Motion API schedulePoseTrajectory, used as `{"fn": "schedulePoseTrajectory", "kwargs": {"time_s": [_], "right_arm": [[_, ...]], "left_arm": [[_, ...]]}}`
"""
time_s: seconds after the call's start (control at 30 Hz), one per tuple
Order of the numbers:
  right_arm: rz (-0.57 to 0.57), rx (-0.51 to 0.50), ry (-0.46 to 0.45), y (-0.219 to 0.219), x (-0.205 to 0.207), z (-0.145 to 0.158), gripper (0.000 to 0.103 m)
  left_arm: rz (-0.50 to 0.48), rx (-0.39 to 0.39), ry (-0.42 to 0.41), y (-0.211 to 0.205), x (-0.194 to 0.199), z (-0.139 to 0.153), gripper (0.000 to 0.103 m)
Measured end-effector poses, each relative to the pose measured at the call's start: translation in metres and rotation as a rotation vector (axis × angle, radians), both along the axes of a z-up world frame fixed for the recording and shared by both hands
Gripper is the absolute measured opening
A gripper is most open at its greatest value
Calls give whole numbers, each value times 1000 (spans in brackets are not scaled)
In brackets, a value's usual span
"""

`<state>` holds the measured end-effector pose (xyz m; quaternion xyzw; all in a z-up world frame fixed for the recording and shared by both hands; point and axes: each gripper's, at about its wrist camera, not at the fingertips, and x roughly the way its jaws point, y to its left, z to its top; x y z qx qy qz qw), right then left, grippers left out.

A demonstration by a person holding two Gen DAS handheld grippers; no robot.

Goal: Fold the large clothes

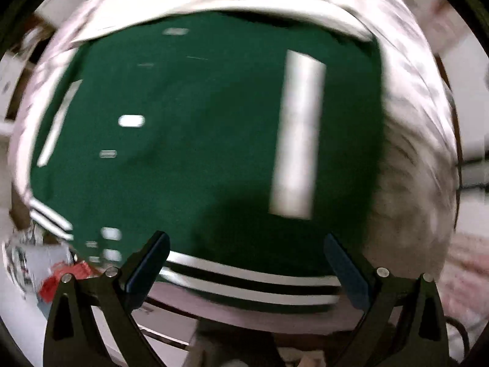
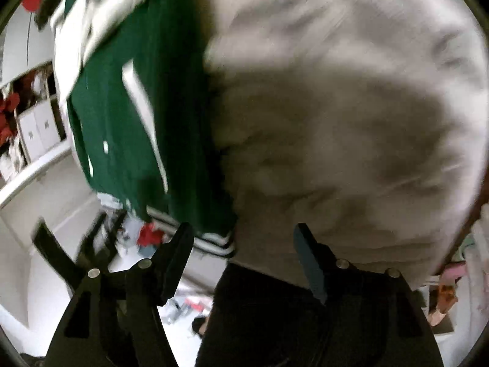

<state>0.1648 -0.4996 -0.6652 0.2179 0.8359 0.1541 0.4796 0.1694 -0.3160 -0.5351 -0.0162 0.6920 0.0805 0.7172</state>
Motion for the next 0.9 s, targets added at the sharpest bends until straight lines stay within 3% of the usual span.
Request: {"fn": "schedulePoseTrajectory", "kwargs": {"time_s": [0.07, 0.13, 0.2, 0.27, 0.3, 0.4, 0.5, 0.73, 0.9], "right_arm": [[-8, -25, -33, -21, 20, 3, 70], [-8, -33, -77, -35, 51, 3, 70], [-18, 8, -143, -49, 83, 3, 70], [-19, 99, -206, -55, 113, 2, 70], [-8, 151, -239, -53, 132, 0, 72], [9, 257, -273, -41, 175, -14, 76], [-11, 382, -249, -17, 216, -37, 76], [-114, 566, -207, 55, 267, -84, 77], [-124, 582, -187, 117, 275, -96, 85]], "left_arm": [[-33, 3, 9, -28, -1, -16, 103], [-56, 56, 22, -51, -5, -39, 103], [-62, 142, 30, -60, -10, -56, 97], [-49, 176, -3, -64, -10, -58, 96], [-37, 192, -23, -66, -11, -56, 88], [-45, 227, -70, -78, -13, -44, 46], [-21, 265, -91, -85, -13, -32, 27], [41, 247, -98, -75, -10, -17, 17], [32, 244, -102, -63, -3, -17, 15]]}}
